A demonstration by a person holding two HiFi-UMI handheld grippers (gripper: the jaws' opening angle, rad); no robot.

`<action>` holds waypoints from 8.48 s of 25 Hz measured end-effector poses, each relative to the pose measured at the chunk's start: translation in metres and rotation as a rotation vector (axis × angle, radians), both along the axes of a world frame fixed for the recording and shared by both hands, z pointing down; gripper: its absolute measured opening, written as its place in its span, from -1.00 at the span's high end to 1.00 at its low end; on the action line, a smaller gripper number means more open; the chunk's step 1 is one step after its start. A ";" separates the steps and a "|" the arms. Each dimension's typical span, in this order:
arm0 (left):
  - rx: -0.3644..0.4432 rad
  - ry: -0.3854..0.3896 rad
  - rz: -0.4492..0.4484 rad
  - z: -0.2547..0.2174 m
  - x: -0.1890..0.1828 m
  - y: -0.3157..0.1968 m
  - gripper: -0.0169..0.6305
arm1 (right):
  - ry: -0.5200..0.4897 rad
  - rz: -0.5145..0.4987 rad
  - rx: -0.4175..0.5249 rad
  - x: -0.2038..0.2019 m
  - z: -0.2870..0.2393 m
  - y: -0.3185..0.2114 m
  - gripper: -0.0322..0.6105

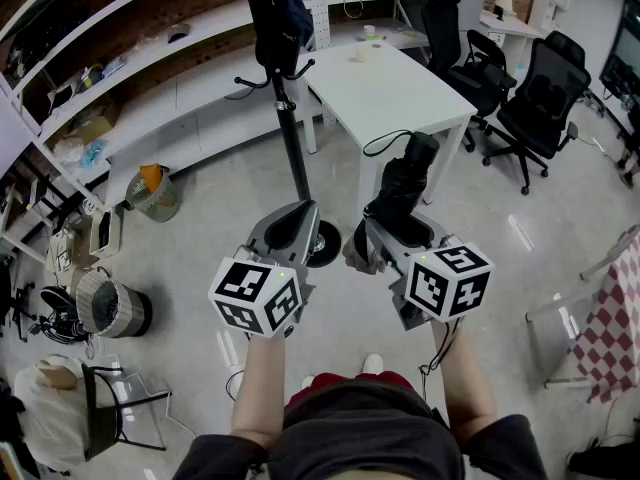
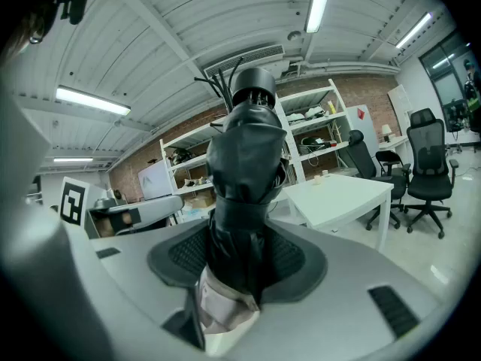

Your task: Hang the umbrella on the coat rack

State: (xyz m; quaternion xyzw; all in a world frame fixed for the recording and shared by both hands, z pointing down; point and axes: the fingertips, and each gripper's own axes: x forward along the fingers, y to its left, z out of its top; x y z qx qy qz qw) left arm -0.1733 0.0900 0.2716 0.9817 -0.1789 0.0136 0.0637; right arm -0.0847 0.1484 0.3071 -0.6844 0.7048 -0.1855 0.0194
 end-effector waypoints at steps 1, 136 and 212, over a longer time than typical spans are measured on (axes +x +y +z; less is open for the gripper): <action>0.002 -0.001 0.001 0.000 0.003 -0.001 0.91 | 0.002 0.000 0.003 0.003 0.000 -0.001 0.26; -0.204 -0.126 -0.563 0.108 0.245 -0.359 0.91 | 0.128 -0.469 -0.209 0.256 0.100 -0.477 0.26; -0.354 -0.162 -0.686 0.182 0.170 -0.346 0.91 | 0.237 -0.636 -0.345 0.150 0.196 -0.421 0.26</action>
